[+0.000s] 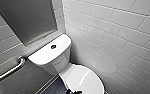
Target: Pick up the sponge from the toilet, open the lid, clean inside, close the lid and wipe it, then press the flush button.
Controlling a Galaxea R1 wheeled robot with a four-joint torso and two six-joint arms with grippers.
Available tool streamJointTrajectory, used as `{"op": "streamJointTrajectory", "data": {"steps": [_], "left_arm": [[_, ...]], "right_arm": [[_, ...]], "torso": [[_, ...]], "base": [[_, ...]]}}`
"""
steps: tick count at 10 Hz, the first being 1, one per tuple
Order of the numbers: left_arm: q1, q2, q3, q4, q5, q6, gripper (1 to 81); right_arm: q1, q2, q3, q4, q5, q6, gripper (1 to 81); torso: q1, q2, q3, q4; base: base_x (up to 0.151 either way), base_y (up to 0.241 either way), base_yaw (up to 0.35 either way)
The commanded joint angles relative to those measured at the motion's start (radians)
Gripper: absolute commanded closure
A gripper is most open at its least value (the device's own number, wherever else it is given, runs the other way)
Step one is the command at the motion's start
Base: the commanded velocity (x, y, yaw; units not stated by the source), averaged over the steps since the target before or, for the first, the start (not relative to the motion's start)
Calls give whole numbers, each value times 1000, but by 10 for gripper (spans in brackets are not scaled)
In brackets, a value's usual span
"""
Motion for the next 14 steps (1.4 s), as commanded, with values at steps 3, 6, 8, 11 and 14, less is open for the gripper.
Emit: {"op": "streamJointTrajectory", "data": {"steps": [3,6,8,11,14], "left_arm": [[-126,-67,221,41,-75,2,10],[-134,-97,273,41,-91,-25,10],[-137,-113,295,41,-101,-33,10],[-148,-128,310,41,-101,-120,10],[-174,-169,353,38,-101,-292,10]], "right_arm": [[-16,-23,18,-14,-75,3,811],[-16,-21,17,-14,-73,3,811],[-16,-20,17,-15,-75,3,811],[-13,-17,14,-14,-75,3,811],[-12,-15,12,-12,-75,5,811]], "torso": [[0,0,0,0],[0,0,0,0],[0,0,97,0],[0,0,61,0],[1,0,67,0]], "base": [[0,0,0],[0,0,0],[0,0,0],[0,0,0],[0,0,0]]}}
